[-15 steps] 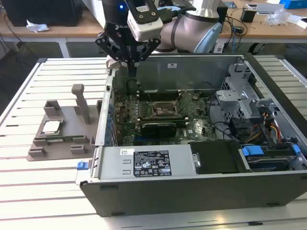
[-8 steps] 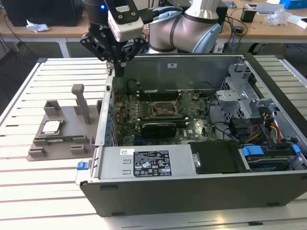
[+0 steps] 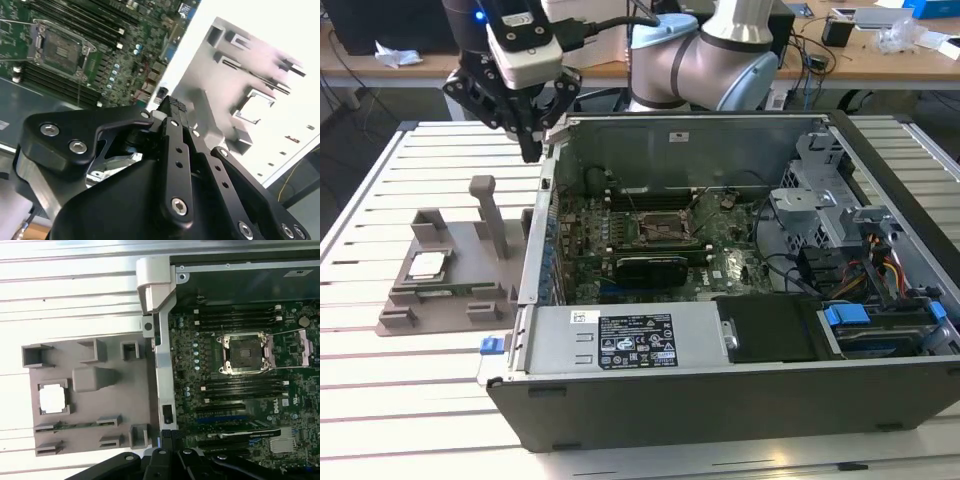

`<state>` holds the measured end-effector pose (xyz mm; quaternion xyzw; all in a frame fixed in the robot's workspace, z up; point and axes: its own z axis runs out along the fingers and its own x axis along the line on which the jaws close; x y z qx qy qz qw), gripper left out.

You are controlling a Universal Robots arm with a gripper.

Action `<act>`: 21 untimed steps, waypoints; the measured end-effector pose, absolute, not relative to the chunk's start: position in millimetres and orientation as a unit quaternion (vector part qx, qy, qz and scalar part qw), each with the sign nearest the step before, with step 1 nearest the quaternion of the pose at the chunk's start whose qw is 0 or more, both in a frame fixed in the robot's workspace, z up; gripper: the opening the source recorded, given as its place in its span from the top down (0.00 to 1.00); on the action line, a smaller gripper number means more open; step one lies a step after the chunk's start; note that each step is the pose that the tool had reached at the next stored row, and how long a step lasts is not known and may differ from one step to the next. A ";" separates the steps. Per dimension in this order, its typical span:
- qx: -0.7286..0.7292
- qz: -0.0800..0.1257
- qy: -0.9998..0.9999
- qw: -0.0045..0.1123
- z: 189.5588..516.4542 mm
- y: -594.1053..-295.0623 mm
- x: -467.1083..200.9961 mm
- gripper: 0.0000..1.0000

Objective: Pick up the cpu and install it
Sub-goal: 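Reach for the cpu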

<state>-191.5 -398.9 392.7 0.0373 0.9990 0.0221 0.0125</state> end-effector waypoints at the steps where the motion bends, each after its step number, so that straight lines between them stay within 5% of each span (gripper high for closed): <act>1: 0.037 0.022 0.999 0.012 392.6 -398.8 -199.3 0.89; 21: 0.037 0.022 0.999 0.012 391.6 -398.1 -292.1 0.89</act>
